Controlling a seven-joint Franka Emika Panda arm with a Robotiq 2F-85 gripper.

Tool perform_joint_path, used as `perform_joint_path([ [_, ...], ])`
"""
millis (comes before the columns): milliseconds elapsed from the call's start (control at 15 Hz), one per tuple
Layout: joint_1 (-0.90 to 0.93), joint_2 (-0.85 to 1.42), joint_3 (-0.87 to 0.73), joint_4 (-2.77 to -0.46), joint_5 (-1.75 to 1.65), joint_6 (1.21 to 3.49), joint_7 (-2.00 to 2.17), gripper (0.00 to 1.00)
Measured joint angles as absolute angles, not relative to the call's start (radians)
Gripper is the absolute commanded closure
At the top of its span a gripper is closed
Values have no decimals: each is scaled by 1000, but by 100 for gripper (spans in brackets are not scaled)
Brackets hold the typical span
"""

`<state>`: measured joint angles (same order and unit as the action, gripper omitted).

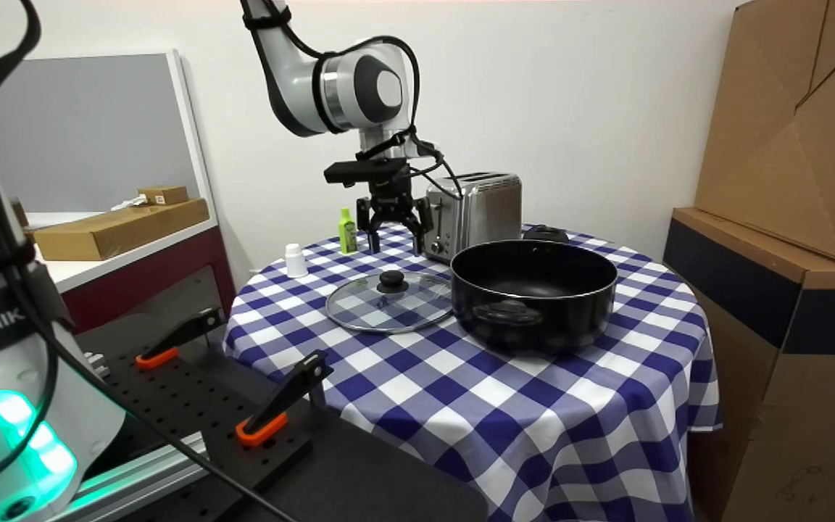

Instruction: Pick up the lid and put it on the pot, then turn on and off the toaster

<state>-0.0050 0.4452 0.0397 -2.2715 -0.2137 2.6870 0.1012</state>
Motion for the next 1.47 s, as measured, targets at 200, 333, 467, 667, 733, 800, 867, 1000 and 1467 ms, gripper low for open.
perform_joint_path([
  [200, -4, 487, 40, -2242, -180, 2670, 68, 0],
  [333, -5, 506, 40, -2224, -175, 2649, 55, 0],
  [467, -4, 521, 40, -2207, -175, 2625, 52, 0],
  [667, 0, 539, 40, -2187, -175, 2576, 51, 0],
  [733, 3, 543, 40, -2181, -175, 2564, 51, 0],
  [800, 6, 548, 40, -2176, -175, 2554, 51, 19],
  [867, 9, 552, 39, -2171, -175, 2546, 51, 26],
  [1000, 14, 560, 36, -2161, -175, 2533, 51, 40],
  [1467, 28, 583, 17, -2133, -181, 2525, 36, 74],
])
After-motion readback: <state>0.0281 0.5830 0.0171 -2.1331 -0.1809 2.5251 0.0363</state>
